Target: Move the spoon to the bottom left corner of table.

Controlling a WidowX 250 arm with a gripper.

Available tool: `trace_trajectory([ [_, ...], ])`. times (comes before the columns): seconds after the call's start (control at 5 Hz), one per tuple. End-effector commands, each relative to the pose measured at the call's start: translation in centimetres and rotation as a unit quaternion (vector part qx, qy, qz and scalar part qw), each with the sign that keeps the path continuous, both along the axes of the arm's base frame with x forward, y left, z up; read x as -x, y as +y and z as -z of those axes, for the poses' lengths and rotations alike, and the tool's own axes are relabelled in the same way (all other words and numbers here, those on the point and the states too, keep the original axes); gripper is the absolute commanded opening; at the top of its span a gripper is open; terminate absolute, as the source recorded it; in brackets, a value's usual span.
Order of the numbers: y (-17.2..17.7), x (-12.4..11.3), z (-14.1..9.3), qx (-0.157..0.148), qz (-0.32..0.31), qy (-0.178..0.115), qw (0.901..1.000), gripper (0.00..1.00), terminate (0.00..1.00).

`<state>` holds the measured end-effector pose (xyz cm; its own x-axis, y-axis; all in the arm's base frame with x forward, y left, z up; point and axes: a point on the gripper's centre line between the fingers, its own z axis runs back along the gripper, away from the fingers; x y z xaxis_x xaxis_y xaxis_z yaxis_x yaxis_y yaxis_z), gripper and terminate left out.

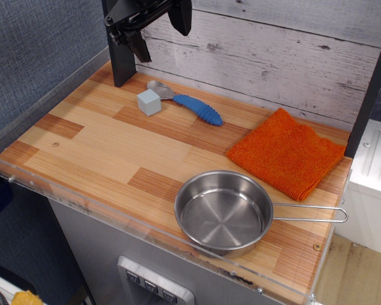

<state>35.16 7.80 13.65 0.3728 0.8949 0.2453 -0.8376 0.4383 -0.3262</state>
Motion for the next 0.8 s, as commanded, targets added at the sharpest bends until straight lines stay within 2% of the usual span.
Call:
trace_trajectory([
  [0.0,0.0,0.0,0.0,0.000,0.000,0.000,1.0000,1.00,0.00],
  [0.2,-0.8,-1.8,0.2,-0.010,0.007,-0.001,0.9999,1.00,0.00],
  [0.4,-1.6,-3.1,0.6,-0.010,0.009,-0.010,0.9999,1.00,0.00],
  [0.6,-3.0,-4.2,1.9,0.001,0.015,-0.017,0.9998,1.00,0.00],
])
